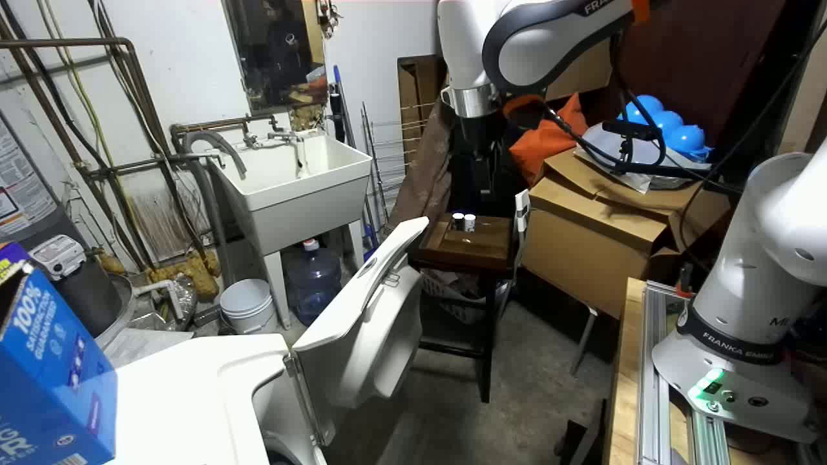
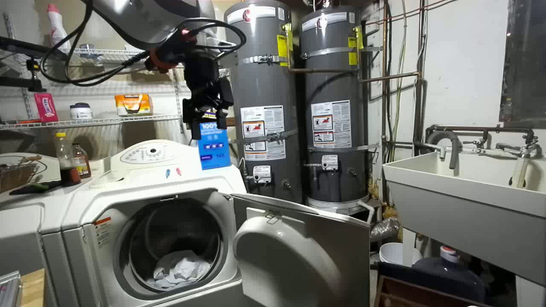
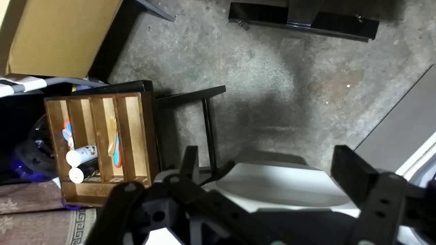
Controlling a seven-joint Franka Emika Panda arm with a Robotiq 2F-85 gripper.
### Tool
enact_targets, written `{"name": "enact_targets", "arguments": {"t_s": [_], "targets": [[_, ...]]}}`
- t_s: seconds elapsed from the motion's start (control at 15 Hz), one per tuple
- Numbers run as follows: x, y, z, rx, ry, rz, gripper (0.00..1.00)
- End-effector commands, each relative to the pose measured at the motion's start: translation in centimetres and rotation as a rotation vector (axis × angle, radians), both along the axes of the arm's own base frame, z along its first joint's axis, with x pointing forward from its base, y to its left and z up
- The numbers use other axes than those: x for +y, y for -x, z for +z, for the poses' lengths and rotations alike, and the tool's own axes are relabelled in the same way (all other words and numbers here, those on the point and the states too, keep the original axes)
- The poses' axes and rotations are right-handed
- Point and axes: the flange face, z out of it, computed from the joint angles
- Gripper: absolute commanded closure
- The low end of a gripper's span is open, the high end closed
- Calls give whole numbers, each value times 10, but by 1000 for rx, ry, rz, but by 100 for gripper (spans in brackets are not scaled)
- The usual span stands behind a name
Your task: Close the door of the washing machine
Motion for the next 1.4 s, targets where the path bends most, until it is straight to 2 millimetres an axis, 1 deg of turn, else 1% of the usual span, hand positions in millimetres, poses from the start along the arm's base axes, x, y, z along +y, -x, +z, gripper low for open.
{"name": "enact_targets", "arguments": {"t_s": [0.0,0.47,0.53,0.67,0.8,1.0,1.2,1.27,1.33], "targets": [[0,0,0,1,0,0,0],[0,0,0,1,0,0,0],[-1,-3,0,-11,-6,-11,0],[-5,-23,-3,-72,-16,-73,0],[-13,-53,-8,-152,-43,-112,0],[-19,-97,-20,-241,-61,-120,0],[-23,-138,-47,-249,-76,-109,0],[-23,-152,-57,-223,-76,-103,0],[-22,-161,-69,-197,-79,-100,0]]}}
